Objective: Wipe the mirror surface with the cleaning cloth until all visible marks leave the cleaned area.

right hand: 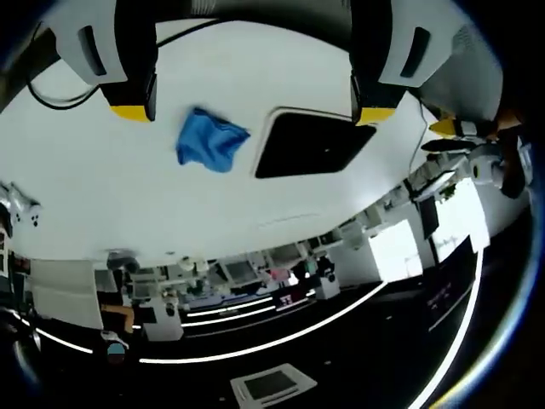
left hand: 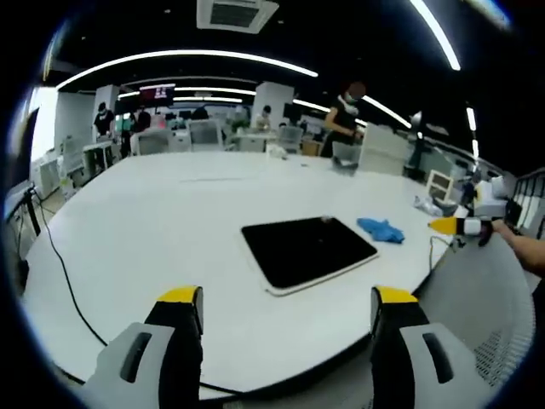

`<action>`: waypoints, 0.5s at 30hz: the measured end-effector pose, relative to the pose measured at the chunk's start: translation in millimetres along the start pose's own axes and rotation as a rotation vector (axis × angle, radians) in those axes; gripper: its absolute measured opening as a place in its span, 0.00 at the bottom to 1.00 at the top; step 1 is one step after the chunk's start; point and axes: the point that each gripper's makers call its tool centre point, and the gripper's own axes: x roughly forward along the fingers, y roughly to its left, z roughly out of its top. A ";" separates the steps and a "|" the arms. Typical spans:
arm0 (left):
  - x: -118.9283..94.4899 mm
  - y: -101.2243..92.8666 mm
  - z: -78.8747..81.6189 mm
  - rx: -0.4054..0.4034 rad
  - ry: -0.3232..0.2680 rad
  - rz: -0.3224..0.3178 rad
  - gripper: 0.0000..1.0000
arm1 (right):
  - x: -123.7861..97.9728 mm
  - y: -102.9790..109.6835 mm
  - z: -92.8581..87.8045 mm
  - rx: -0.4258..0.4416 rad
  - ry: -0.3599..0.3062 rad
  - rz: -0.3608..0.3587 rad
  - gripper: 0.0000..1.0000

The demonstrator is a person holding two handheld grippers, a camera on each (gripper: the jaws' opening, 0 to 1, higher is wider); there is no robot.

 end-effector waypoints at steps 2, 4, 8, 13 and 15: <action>-0.3 1.6 -0.6 -0.002 0.002 0.008 0.84 | 0.3 0.6 -1.1 -0.003 0.008 0.003 0.94; -0.5 2.4 1.4 -0.005 -0.011 0.012 0.84 | 0.7 1.3 -2.1 -0.006 0.015 0.005 0.94; -0.5 2.1 4.0 -0.005 -0.028 0.006 0.84 | 0.5 1.5 -4.0 -0.007 0.026 0.004 0.94; -0.8 3.6 3.5 -0.009 -0.026 0.016 0.85 | 0.6 1.4 -4.8 -0.008 0.031 0.002 0.94; -0.8 3.8 2.3 -0.010 -0.019 0.018 0.85 | 0.3 1.0 -4.3 -0.005 0.026 0.000 0.94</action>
